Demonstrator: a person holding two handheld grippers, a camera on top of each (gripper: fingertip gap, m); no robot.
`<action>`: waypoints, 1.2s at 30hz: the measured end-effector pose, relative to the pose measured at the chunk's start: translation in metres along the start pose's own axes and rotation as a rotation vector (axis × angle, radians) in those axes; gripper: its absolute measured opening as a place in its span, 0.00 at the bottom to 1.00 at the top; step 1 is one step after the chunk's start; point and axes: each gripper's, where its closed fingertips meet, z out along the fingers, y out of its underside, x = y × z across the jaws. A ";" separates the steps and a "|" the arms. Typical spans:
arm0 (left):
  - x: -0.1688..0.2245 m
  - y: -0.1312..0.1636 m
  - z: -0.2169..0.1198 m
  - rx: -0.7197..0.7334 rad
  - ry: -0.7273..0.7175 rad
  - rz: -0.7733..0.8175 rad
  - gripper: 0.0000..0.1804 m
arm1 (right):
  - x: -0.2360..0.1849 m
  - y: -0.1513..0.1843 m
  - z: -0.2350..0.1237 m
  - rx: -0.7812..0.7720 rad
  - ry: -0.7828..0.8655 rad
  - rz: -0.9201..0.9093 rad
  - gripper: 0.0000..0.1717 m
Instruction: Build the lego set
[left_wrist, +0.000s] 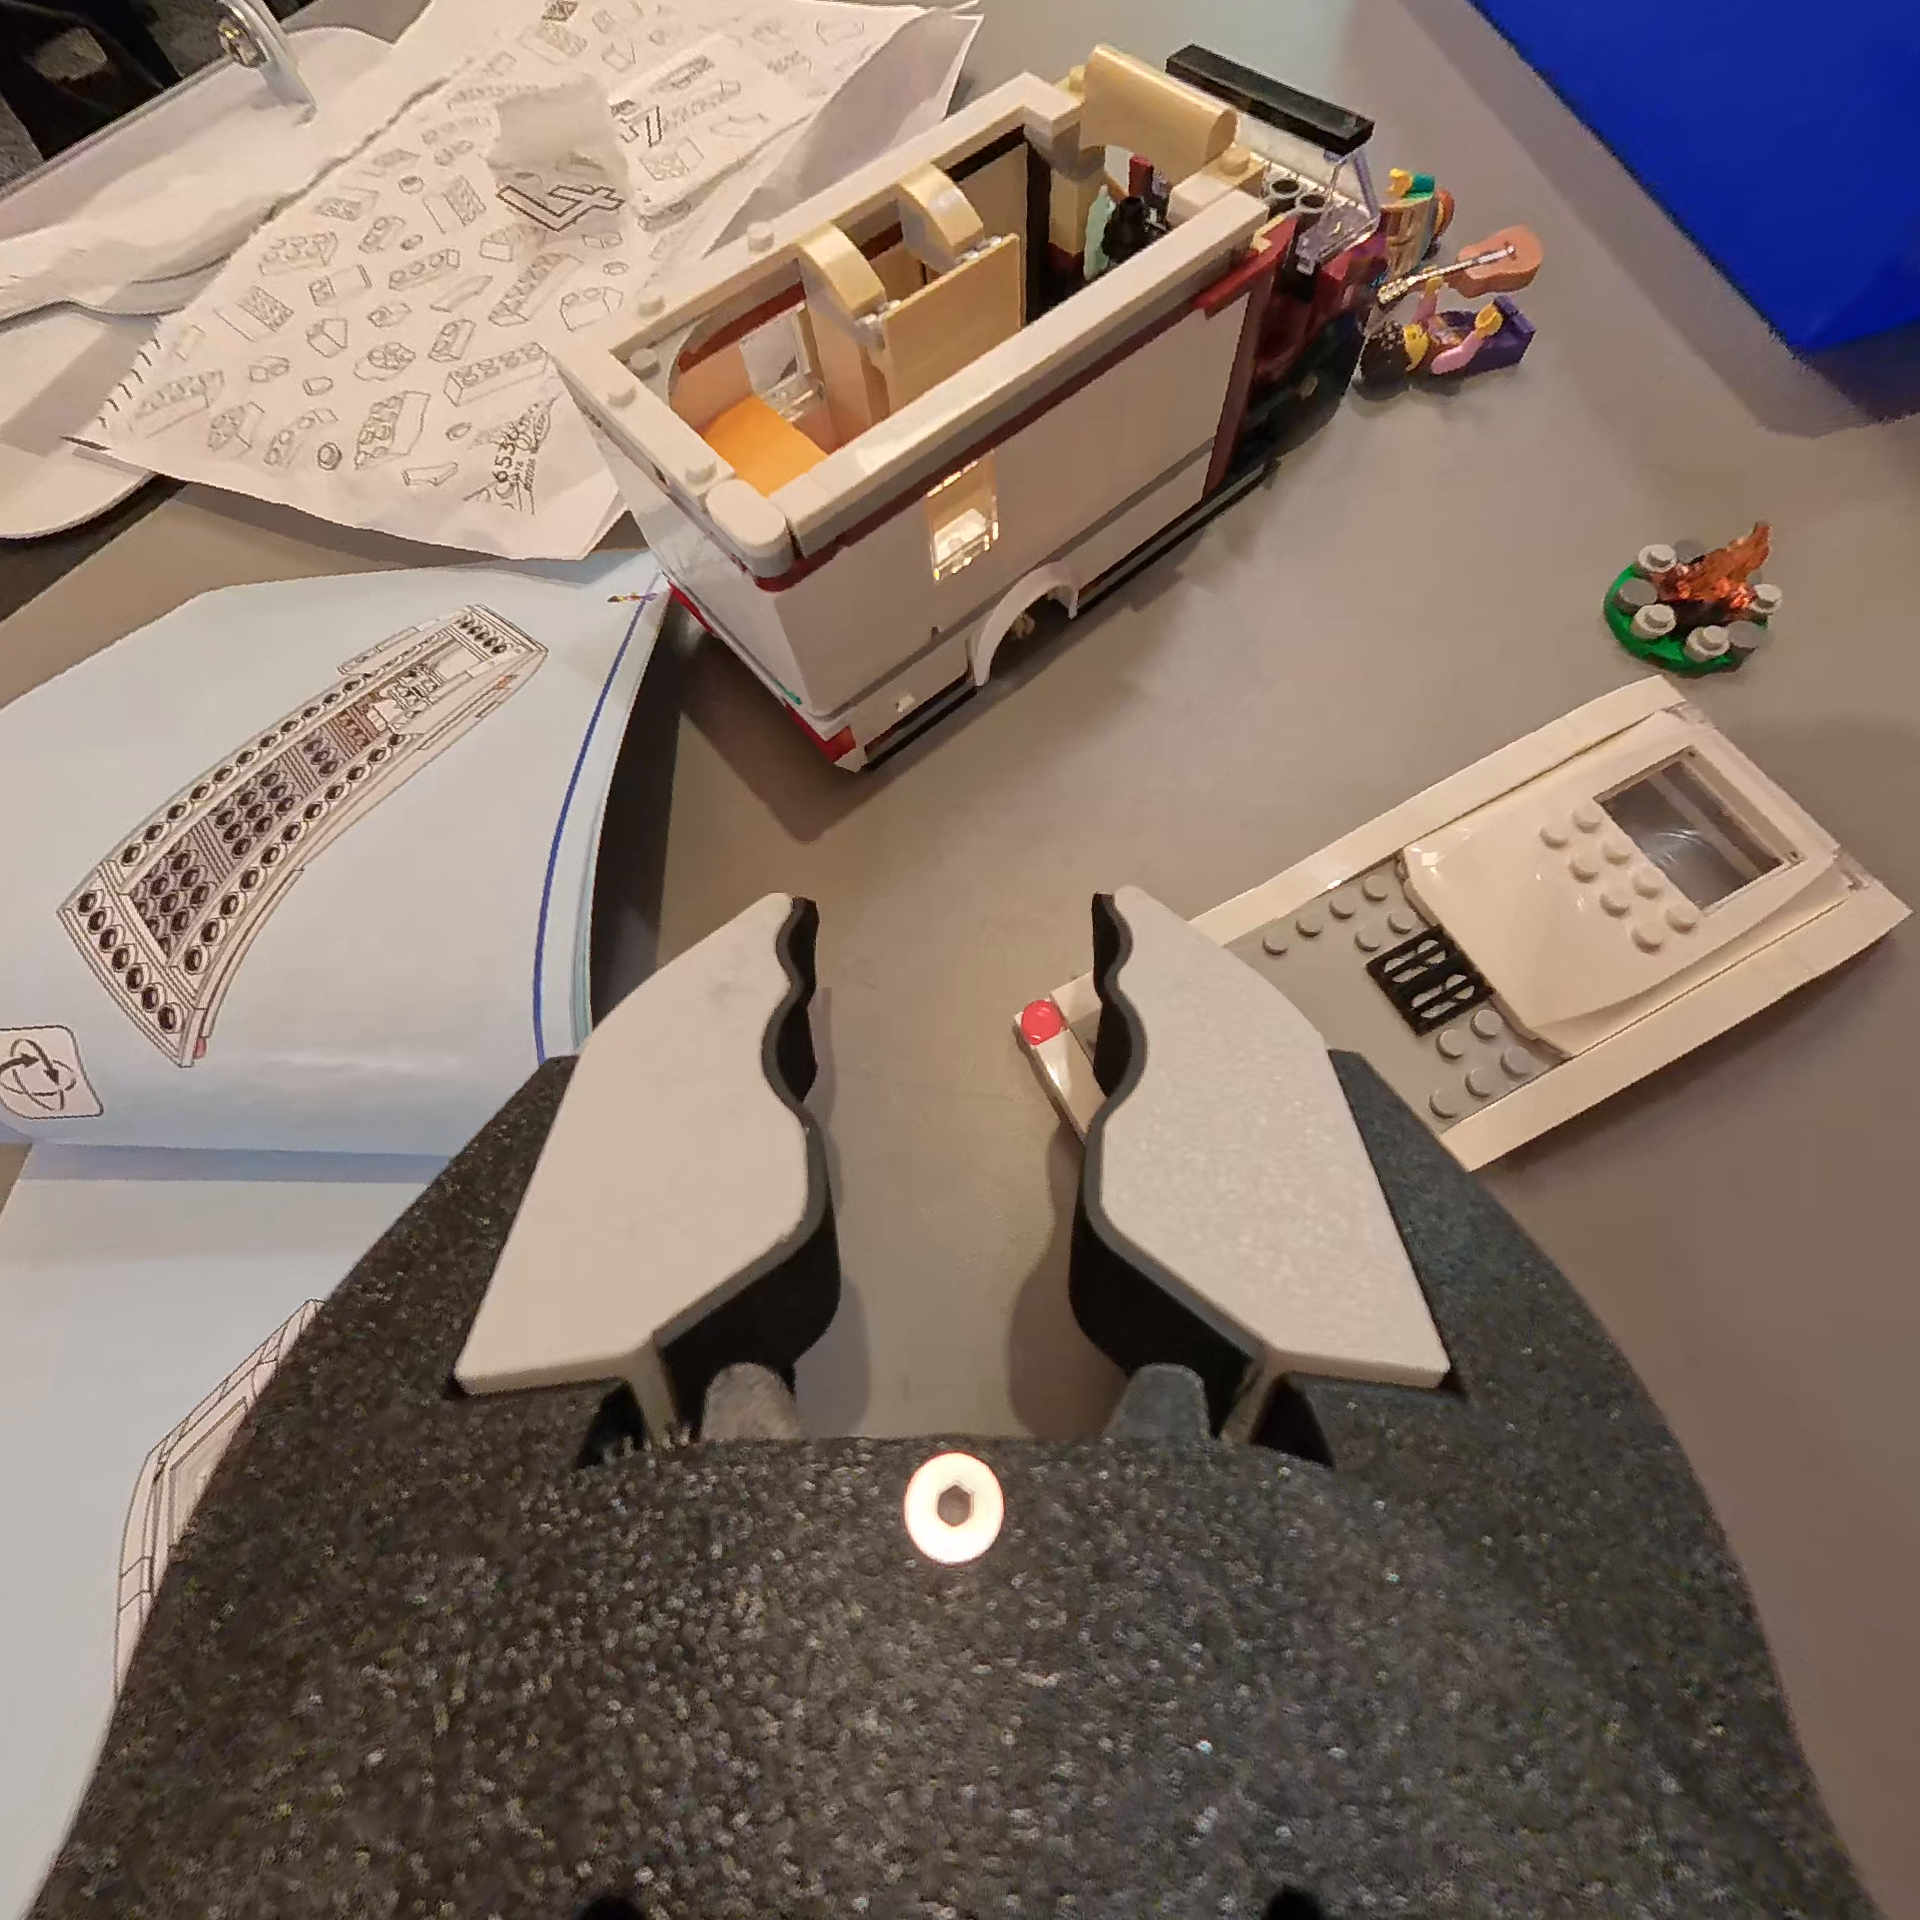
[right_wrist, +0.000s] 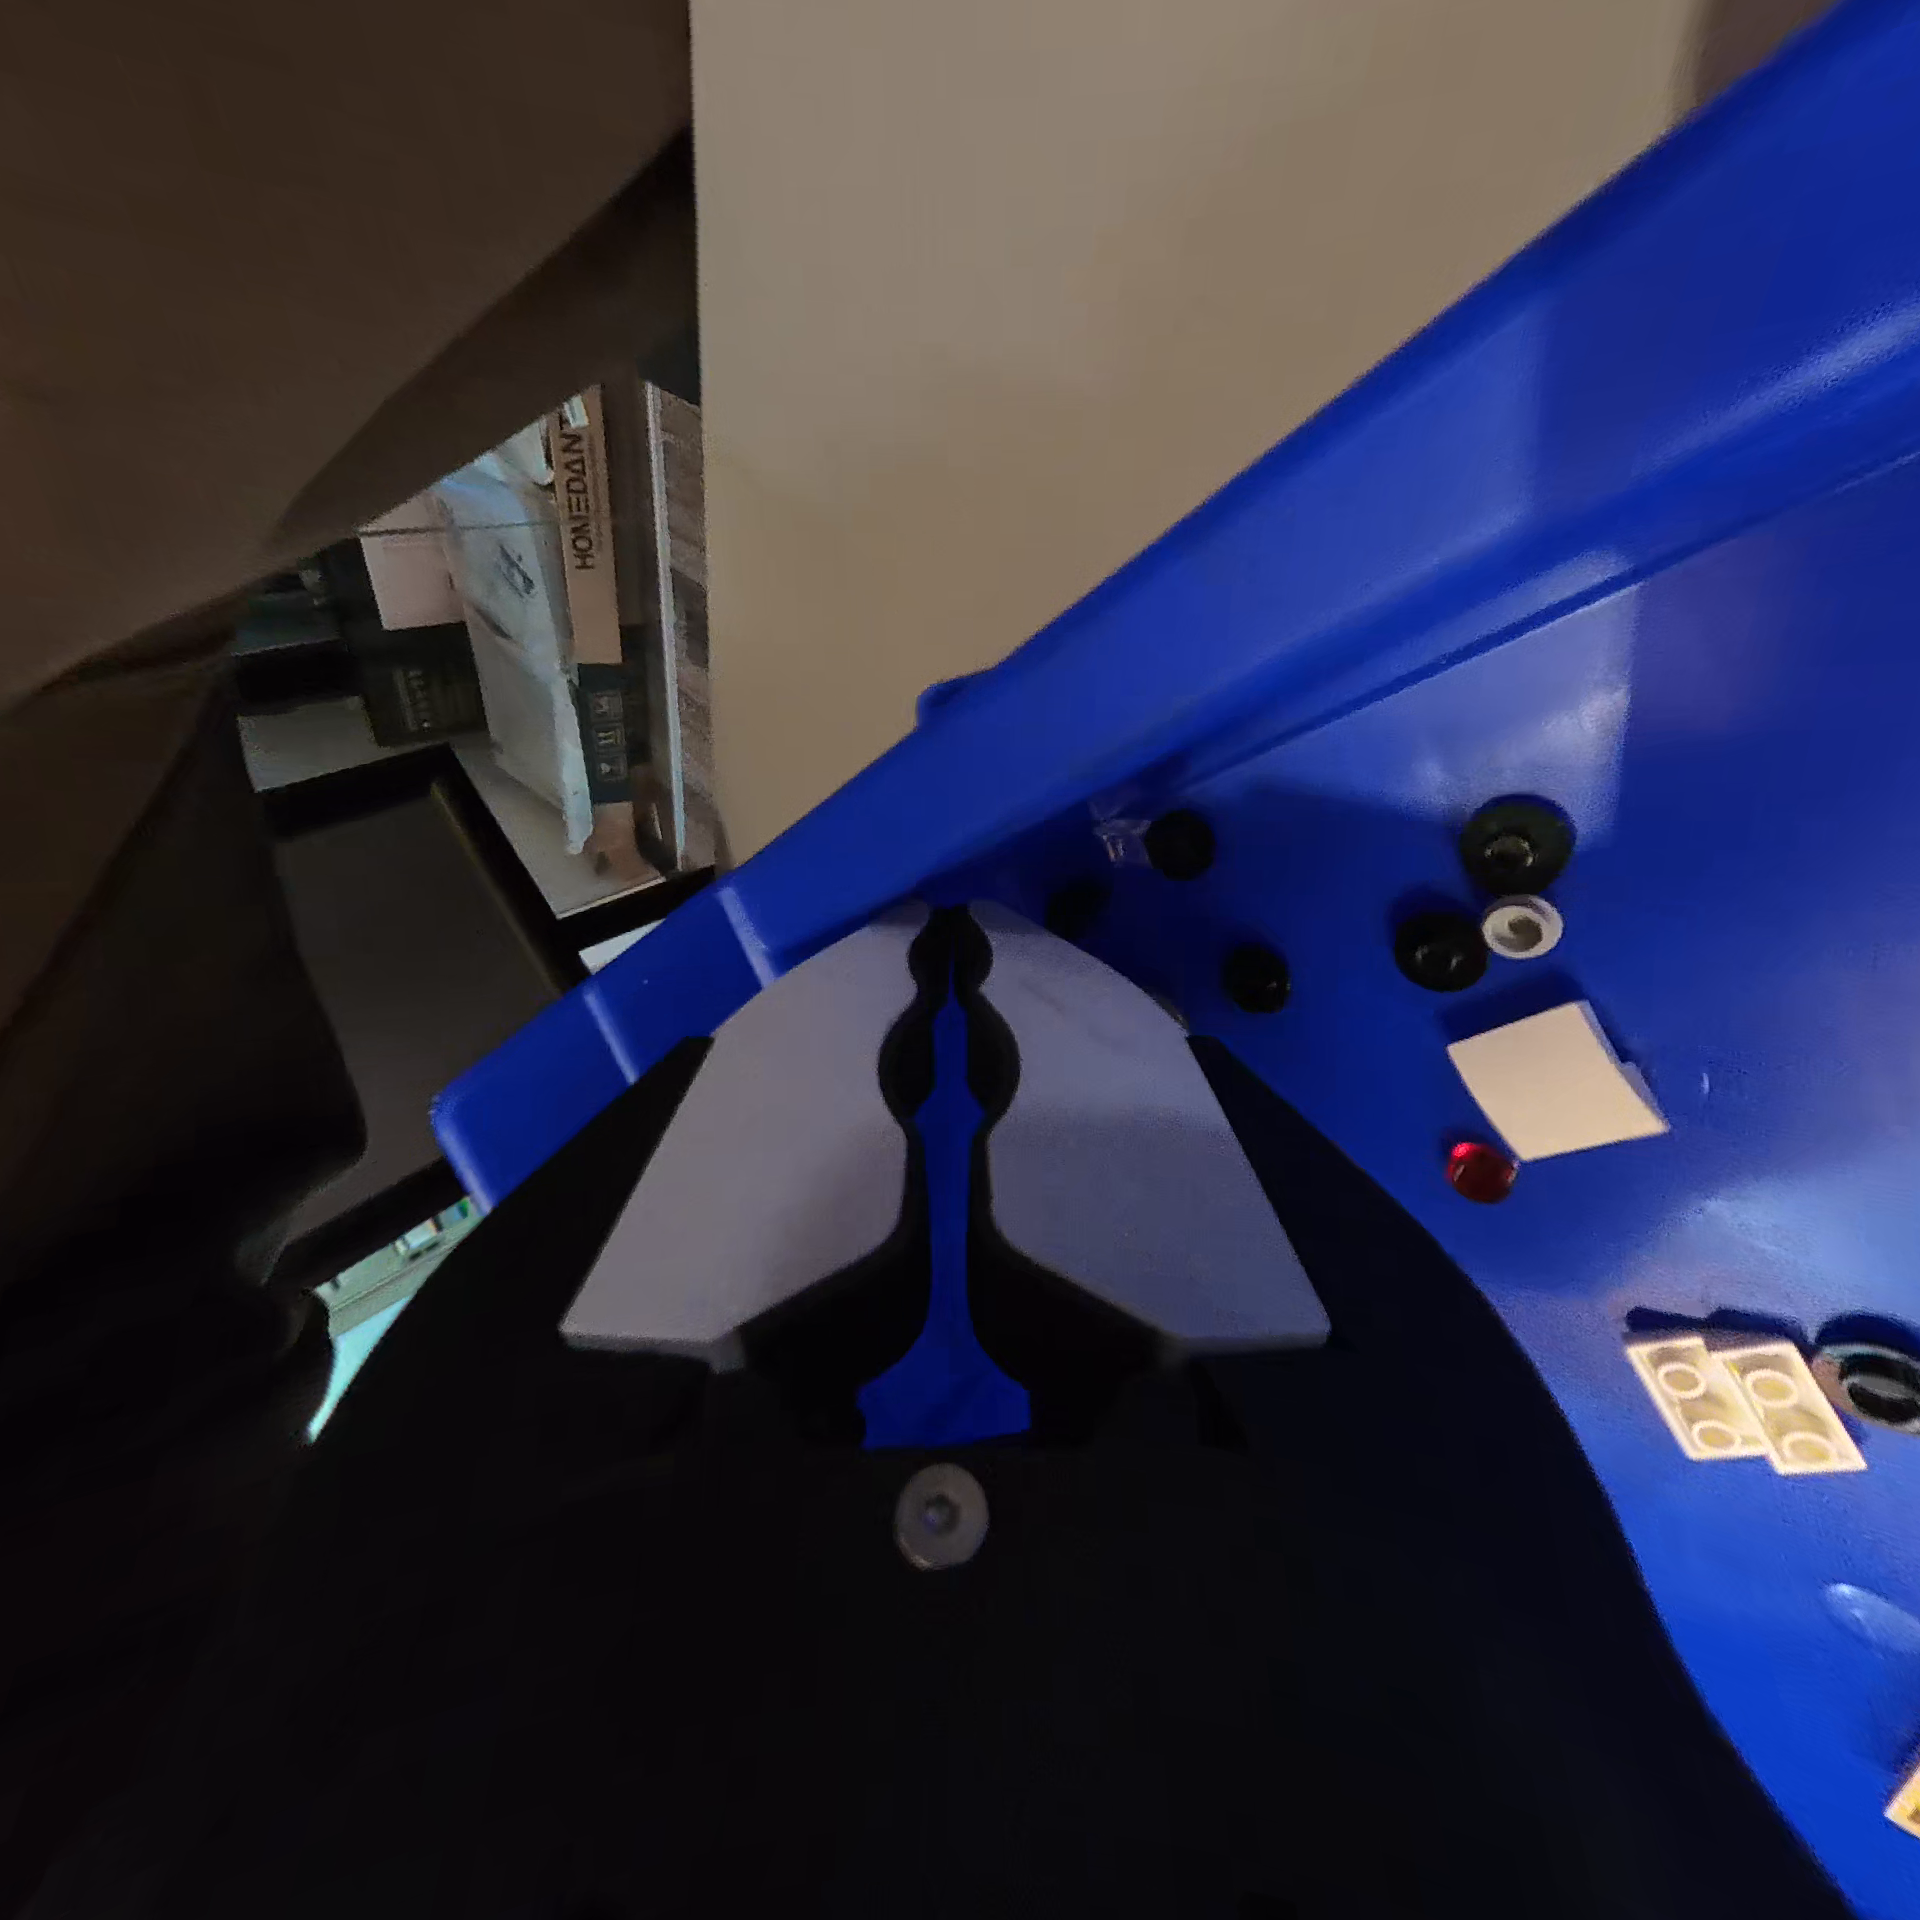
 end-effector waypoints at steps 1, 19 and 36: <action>0.000 0.000 0.000 -0.002 0.000 -0.002 0.29 | 0.002 0.001 0.003 -0.009 0.002 0.006 0.00; 0.000 0.000 0.000 0.000 -0.006 0.005 0.29 | 0.027 0.029 -0.032 0.012 0.252 0.134 0.00; -0.001 -0.001 -0.001 0.011 -0.002 -0.004 0.29 | 0.032 0.023 -0.013 -0.138 0.357 0.238 0.08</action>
